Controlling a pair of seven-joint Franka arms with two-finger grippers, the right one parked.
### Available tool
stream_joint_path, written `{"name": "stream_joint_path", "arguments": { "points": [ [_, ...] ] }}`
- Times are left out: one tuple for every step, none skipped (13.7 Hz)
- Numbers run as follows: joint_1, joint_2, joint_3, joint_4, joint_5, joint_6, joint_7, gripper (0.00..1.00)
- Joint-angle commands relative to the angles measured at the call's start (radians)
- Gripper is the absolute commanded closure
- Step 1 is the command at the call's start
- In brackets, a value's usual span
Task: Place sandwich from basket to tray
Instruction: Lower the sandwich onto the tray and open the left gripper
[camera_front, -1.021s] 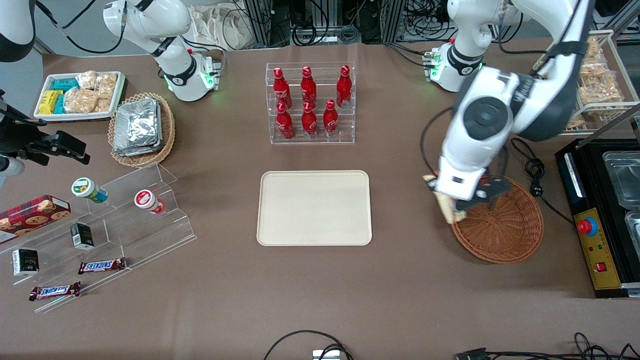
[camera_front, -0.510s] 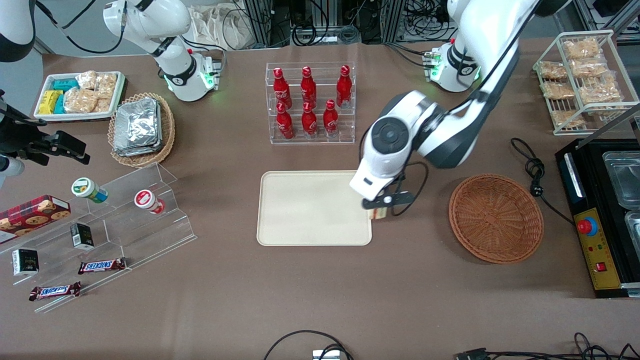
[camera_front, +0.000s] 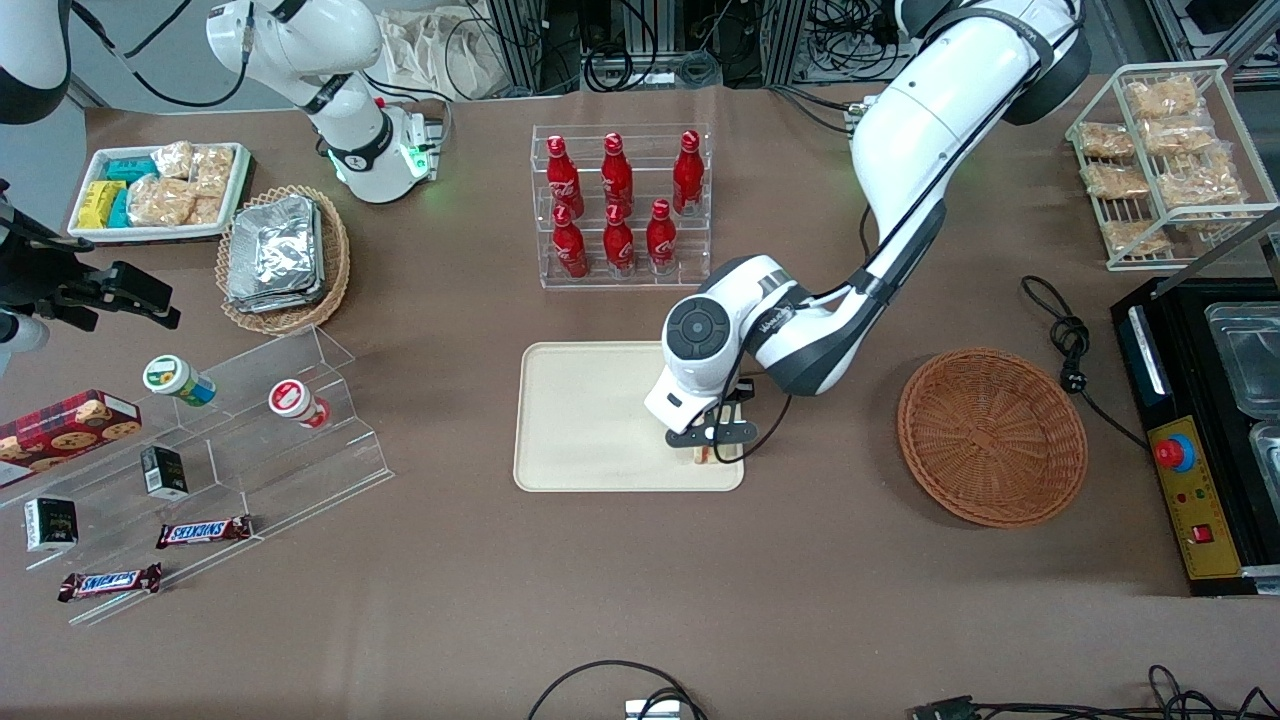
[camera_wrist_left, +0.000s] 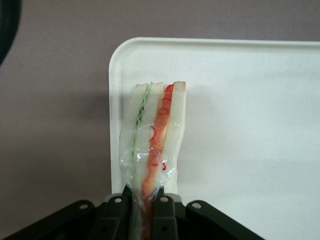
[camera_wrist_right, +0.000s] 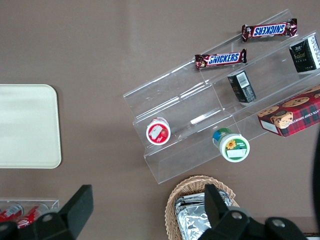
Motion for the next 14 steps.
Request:
{"name": "stream_joint_path", "arguments": {
  "points": [
    [-0.008, 0.011, -0.001, 0.028, 0.029, -0.002, -0.027, 0.01],
    [-0.006, 0.012, -0.002, 0.027, 0.055, 0.016, -0.032, 0.0],
    [-0.008, 0.014, -0.003, 0.027, 0.064, 0.027, -0.039, 0.0],
    [-0.006, 0.018, -0.003, 0.027, 0.067, 0.036, -0.047, 0.0],
    [-0.008, 0.017, -0.003, 0.027, 0.067, 0.04, -0.047, 0.0],
    [-0.008, 0.017, -0.003, 0.027, 0.066, 0.04, -0.052, 0.0],
    [-0.008, 0.014, -0.003, 0.027, 0.064, 0.04, -0.053, 0.0],
    [-0.006, 0.011, -0.003, 0.028, 0.063, 0.038, -0.053, 0.0],
    [-0.004, 0.002, -0.004, 0.029, 0.063, 0.029, -0.055, 0.0],
    [0.002, -0.021, -0.004, 0.029, 0.06, 0.027, -0.058, 0.0],
    [0.006, -0.064, -0.004, 0.022, 0.055, 0.014, -0.055, 0.0],
    [0.018, -0.111, -0.004, 0.019, 0.052, -0.032, -0.041, 0.0],
    [0.058, -0.154, -0.01, 0.019, 0.05, -0.084, -0.027, 0.0],
    [0.084, -0.199, -0.016, 0.018, 0.026, -0.117, 0.0, 0.0]
  ]
}}
